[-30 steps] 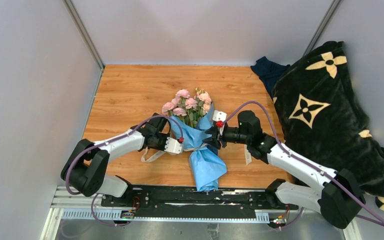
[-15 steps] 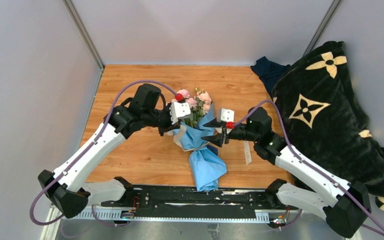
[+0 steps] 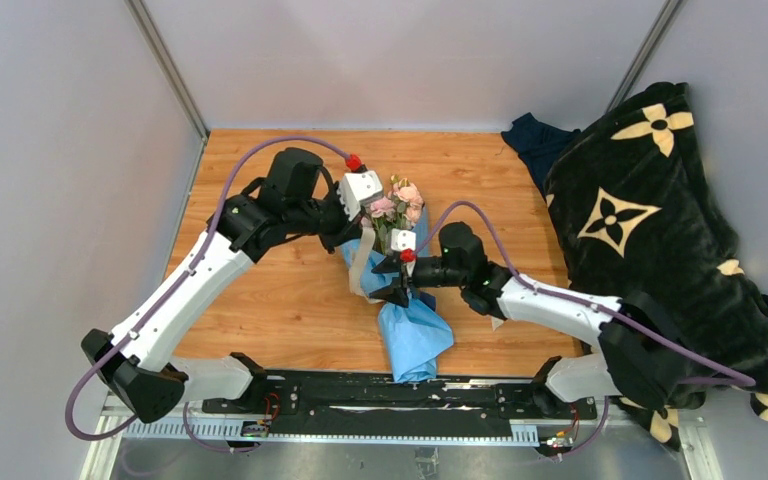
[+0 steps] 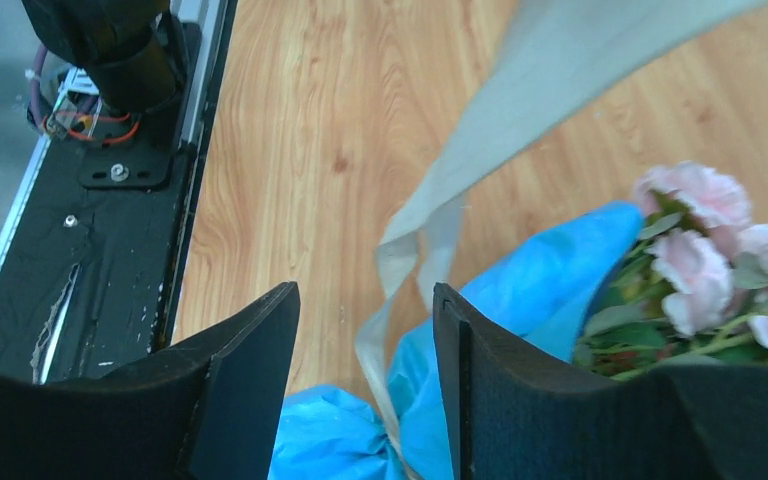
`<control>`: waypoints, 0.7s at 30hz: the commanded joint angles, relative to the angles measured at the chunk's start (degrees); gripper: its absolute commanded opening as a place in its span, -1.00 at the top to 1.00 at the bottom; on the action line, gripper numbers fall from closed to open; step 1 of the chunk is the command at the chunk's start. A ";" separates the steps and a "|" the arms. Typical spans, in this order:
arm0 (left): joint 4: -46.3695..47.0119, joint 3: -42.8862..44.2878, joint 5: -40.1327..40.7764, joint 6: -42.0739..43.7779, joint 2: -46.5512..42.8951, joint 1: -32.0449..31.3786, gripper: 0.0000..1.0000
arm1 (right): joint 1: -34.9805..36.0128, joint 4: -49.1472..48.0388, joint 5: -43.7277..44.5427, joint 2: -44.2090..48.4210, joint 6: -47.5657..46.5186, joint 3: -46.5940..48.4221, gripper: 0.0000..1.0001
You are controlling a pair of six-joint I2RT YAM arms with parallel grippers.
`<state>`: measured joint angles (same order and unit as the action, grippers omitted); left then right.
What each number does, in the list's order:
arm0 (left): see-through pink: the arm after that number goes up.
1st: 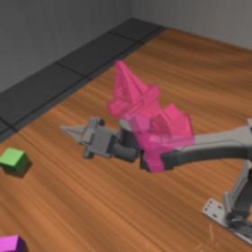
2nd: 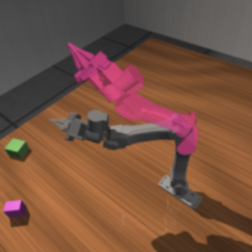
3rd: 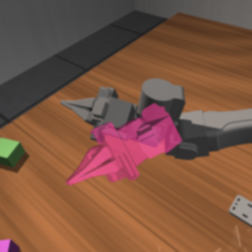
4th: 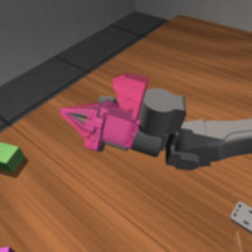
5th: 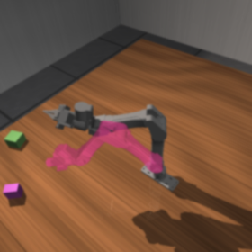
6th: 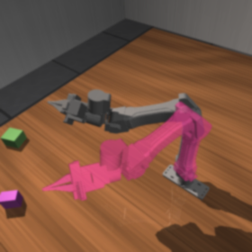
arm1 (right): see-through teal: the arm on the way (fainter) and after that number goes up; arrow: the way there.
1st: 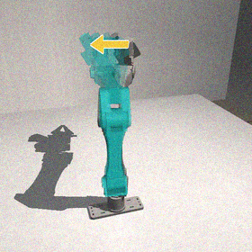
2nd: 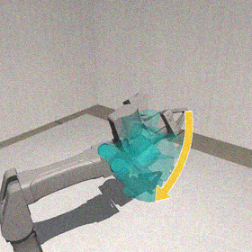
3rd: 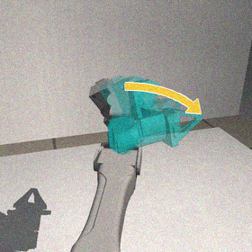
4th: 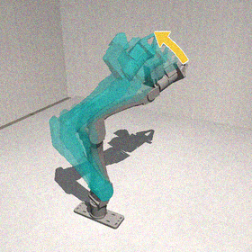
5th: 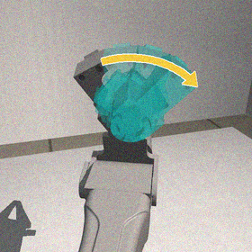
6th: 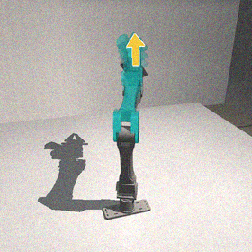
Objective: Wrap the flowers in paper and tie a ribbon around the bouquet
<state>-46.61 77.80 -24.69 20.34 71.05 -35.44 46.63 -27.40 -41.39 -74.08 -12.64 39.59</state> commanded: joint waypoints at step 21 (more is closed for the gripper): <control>0.38 7.10 16.21 -0.49 -2.78 0.46 1.00 | 3.82 -4.01 6.55 2.58 1.49 -4.80 -0.09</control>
<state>-46.04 83.29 -10.44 18.44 69.36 -35.31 50.83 -32.45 -35.92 -77.52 -11.77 36.36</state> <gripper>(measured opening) 0.008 0.528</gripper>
